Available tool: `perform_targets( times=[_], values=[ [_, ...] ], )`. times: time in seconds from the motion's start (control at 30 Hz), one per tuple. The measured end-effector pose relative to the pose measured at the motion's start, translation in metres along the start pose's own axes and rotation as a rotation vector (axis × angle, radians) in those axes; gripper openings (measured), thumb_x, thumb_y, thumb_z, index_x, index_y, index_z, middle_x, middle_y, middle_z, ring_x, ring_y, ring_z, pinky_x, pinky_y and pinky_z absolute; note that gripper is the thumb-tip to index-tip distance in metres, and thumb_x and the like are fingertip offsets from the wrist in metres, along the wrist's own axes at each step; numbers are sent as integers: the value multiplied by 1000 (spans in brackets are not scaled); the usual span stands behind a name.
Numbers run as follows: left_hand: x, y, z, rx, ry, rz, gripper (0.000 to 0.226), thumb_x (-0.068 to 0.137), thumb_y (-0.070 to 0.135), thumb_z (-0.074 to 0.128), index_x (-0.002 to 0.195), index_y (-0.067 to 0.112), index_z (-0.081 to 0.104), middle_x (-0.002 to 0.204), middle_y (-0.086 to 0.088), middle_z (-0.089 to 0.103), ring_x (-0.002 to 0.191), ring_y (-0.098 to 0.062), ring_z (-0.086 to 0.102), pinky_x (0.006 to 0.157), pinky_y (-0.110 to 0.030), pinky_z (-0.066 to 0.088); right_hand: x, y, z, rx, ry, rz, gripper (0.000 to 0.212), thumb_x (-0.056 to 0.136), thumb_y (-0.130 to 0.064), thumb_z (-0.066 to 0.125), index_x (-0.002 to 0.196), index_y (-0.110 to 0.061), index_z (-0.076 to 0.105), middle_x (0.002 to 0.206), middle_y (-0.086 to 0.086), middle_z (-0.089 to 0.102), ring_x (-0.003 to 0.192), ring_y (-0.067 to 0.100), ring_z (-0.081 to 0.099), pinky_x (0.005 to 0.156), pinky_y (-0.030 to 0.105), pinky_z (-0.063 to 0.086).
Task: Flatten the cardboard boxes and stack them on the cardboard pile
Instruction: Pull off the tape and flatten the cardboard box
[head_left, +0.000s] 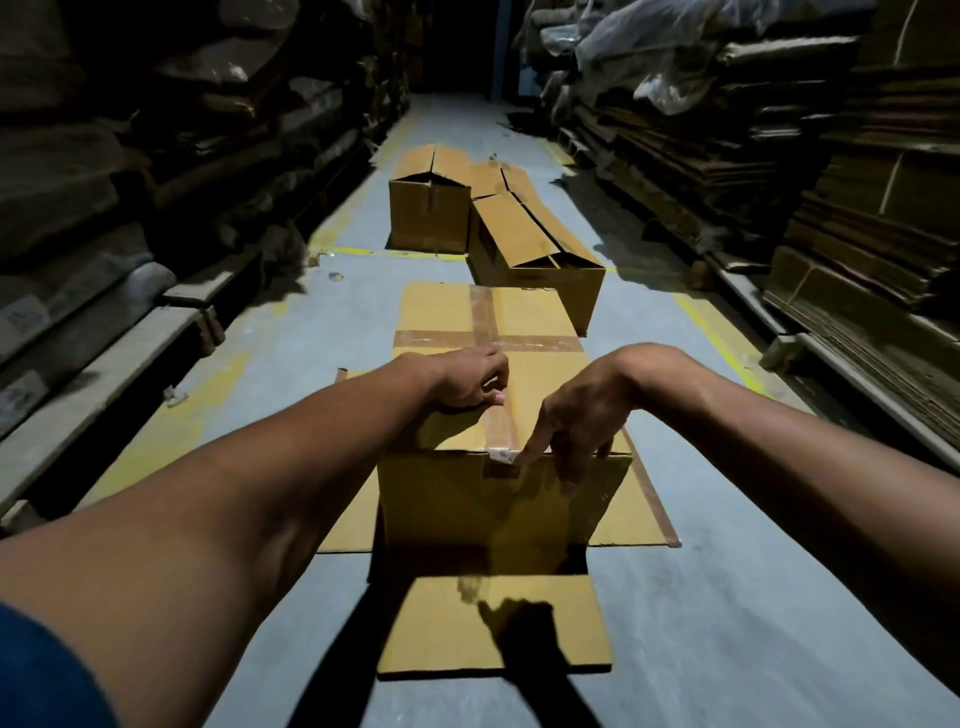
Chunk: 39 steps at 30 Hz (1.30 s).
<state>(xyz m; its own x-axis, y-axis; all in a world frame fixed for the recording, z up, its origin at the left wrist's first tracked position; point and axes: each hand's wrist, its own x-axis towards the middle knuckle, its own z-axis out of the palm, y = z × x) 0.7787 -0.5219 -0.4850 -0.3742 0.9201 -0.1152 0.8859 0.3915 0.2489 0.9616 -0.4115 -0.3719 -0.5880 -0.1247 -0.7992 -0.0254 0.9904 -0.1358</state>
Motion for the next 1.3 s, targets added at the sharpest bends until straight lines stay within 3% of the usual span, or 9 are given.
perform_targets(
  times=[0.13,0.27,0.37,0.67,0.77,0.93,1.1,1.23,1.3],
  values=[
    [2,-1,2,8,-2,-12,32,102,40,63,127,22,53,134,-2,51,113,-22,52,99,-41,49,-11,-14,0,6,-14,68,56,90,-34,79,139,-52,58,105,-31,58,109,18,62,99,42,58],
    [-1,9,2,3,14,-3,33,103,39,62,129,21,53,135,-4,54,112,-23,53,95,-38,48,-29,-26,0,52,-52,145,53,91,-22,78,139,-39,63,129,-5,68,105,20,70,69,26,62],
    [1,9,2,10,9,-9,33,104,40,61,129,21,53,135,-5,55,112,-24,54,96,-39,49,-34,-29,-3,114,-146,114,41,94,-17,76,131,-32,70,116,4,77,106,24,75,78,35,64],
    [-11,6,1,-42,-62,-37,41,105,42,56,140,21,47,141,-7,57,118,-25,55,99,-41,46,27,-9,44,-160,740,84,59,79,-51,85,125,-27,58,117,-6,60,102,17,59,72,36,56],
    [-15,5,3,-55,-62,-33,45,106,43,54,144,20,45,144,-7,55,124,-27,56,105,-45,46,53,-9,72,-217,853,74,60,86,-59,74,131,-25,52,123,-1,56,103,21,58,67,36,50],
    [-16,9,0,-69,-82,-47,45,106,42,55,145,19,45,144,-7,56,124,-28,56,105,-43,46,69,-10,91,-209,1069,49,28,92,-44,74,109,-29,57,119,-1,56,93,22,59,62,34,48],
    [-16,8,-1,-80,-94,-58,48,107,40,54,148,19,43,147,-9,54,128,-29,54,105,-42,45,69,-7,92,-257,1101,-32,22,92,-37,76,111,-27,70,142,3,54,104,20,61,67,28,49],
    [-14,7,0,-80,-92,-70,49,106,42,55,148,21,42,149,-9,53,128,-29,54,97,-37,41,67,-8,93,-307,1102,-92,25,94,-42,73,115,-28,75,126,-3,63,99,16,60,61,21,33],
    [-14,6,0,-78,-92,-83,50,106,44,55,148,22,42,150,-8,52,128,-30,54,97,-38,42,64,-7,93,-308,1094,-124,23,95,-41,71,114,-28,76,124,-8,67,100,15,65,58,20,38]
  ],
)
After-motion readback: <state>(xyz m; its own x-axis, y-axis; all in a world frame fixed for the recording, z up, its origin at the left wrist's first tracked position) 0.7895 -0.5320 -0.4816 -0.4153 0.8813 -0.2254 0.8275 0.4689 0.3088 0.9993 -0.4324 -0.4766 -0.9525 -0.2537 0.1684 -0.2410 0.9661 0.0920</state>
